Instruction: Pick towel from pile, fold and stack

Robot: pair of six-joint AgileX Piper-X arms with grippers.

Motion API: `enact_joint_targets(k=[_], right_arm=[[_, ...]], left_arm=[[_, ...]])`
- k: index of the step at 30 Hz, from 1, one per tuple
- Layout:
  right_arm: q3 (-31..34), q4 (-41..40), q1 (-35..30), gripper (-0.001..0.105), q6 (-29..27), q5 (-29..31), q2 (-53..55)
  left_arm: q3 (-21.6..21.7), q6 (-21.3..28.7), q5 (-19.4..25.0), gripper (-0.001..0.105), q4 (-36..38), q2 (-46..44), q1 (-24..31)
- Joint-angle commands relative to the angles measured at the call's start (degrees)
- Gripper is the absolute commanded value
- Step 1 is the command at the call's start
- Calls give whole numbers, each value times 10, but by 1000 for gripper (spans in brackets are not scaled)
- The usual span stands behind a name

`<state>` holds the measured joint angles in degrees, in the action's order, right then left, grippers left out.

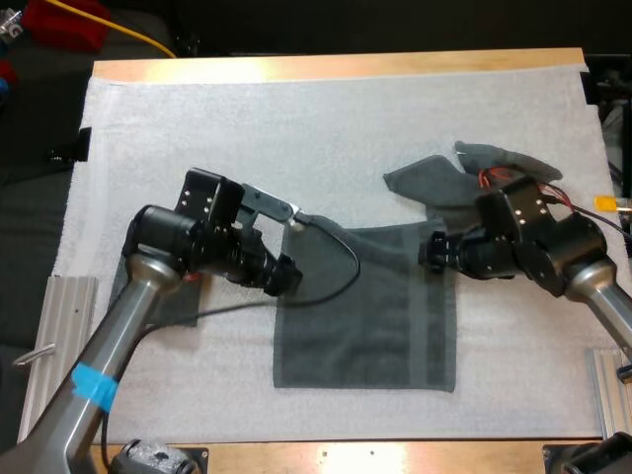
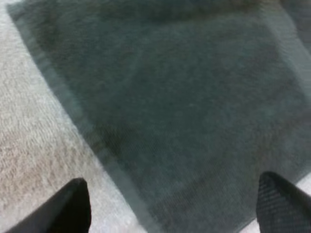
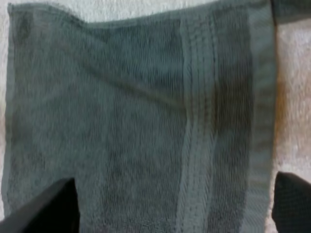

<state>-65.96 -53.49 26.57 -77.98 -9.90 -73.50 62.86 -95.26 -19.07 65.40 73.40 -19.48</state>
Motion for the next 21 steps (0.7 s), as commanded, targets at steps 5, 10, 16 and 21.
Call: enact_joint_targets(k=[5,10,16,21], right_arm=[[-5,-38,18,78,-8,0,38],[-5,-60,57,78,-7,13,67],[-5,-81,94,78,-6,37,93],[-5,-102,105,78,13,37,113]], left_arm=[[0,-28,28,68,22,-39,-41],[-5,-64,87,68,42,-75,-76],[-46,-91,100,68,42,-133,-84],[-92,-128,76,68,42,-208,-84]])
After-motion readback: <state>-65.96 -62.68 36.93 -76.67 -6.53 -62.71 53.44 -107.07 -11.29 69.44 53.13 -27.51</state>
